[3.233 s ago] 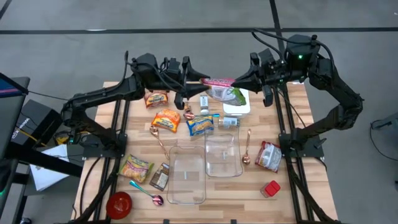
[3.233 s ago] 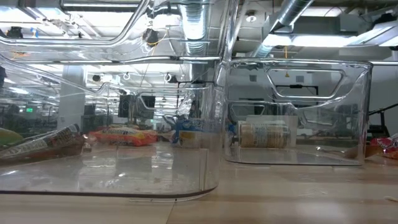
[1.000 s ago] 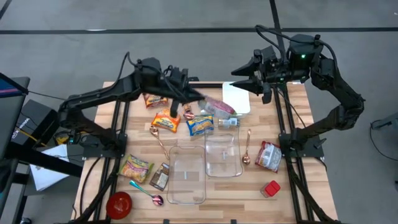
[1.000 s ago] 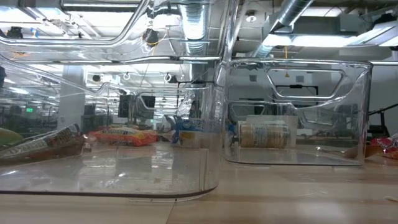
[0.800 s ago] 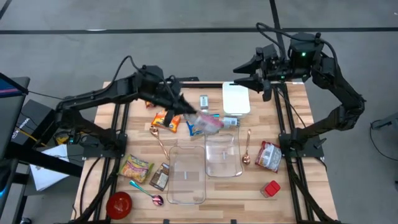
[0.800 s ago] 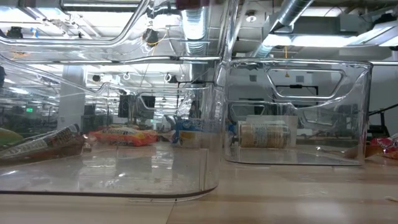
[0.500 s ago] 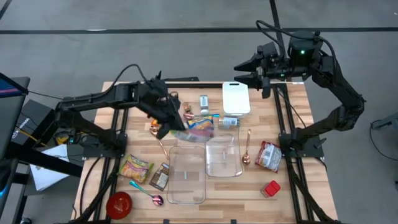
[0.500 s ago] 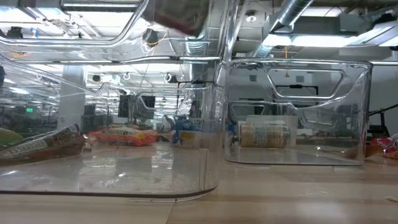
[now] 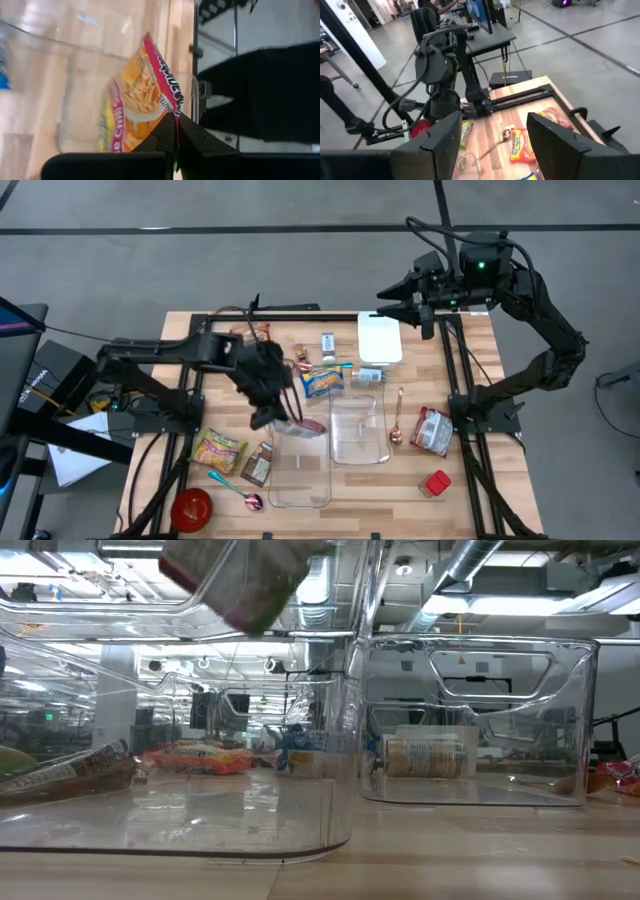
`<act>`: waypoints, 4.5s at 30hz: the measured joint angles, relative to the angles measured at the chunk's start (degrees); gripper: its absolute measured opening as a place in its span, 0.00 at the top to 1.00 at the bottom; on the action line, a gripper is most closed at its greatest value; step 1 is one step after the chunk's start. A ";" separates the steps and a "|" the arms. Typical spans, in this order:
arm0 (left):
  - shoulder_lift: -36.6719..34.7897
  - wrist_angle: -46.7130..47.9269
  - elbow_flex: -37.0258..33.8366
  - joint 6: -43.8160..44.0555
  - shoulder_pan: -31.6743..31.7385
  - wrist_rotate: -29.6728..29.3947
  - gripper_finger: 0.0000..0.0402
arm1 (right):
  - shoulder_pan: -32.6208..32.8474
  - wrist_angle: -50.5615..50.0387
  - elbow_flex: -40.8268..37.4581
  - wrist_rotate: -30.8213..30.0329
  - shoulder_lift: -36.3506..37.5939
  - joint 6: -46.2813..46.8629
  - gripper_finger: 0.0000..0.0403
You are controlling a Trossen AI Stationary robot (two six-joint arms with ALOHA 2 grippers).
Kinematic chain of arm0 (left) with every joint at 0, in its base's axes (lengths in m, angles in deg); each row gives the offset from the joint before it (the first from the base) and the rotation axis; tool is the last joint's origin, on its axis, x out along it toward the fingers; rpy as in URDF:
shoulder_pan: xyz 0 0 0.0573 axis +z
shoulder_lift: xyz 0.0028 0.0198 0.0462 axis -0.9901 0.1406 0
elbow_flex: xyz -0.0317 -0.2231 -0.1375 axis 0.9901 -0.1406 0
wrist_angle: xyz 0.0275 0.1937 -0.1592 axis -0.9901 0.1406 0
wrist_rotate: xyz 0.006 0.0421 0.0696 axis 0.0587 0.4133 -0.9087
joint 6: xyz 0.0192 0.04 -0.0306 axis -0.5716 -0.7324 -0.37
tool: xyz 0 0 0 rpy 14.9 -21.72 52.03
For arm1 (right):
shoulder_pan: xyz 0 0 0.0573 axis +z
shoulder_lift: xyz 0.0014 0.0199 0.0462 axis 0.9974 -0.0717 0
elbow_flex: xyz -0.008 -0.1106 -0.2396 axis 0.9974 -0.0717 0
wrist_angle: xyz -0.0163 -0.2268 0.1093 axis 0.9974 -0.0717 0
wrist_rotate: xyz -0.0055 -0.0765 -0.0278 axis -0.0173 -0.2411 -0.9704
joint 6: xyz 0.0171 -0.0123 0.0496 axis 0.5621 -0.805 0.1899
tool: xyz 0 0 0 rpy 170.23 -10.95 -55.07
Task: Pick & Place Food Item
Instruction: Put the top right green noodle pack into the left transparent bin, then put the green noodle pack into the left transparent bin
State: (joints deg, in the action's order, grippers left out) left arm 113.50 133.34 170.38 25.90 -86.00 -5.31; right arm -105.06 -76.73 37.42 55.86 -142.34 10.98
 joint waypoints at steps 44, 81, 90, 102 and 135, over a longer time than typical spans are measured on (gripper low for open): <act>-8.73 -62.34 -50.62 22.36 -4.98 -13.81 1.00 | 7.51 -1.73 0.04 -7.26 0.28 4.64 0.46; -19.02 -62.28 -51.88 19.53 -1.42 -16.79 0.66 | 7.38 -2.30 0.04 -7.26 0.26 4.45 0.46; -25.91 -62.11 -51.87 13.31 0.90 -19.47 0.70 | 7.38 -2.28 0.04 -7.27 0.26 4.45 0.46; -34.40 -34.35 -51.86 13.60 -1.92 -15.00 0.63 | 7.12 -2.23 0.04 -7.26 0.26 3.62 0.46; -17.12 -26.89 -60.30 5.92 -8.71 -9.01 0.56 | 3.92 -2.97 0.04 -7.25 0.24 2.05 0.46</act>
State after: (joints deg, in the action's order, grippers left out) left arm 96.38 106.45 110.08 31.83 -94.71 -14.32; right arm -101.13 -79.70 37.46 48.61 -142.10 13.03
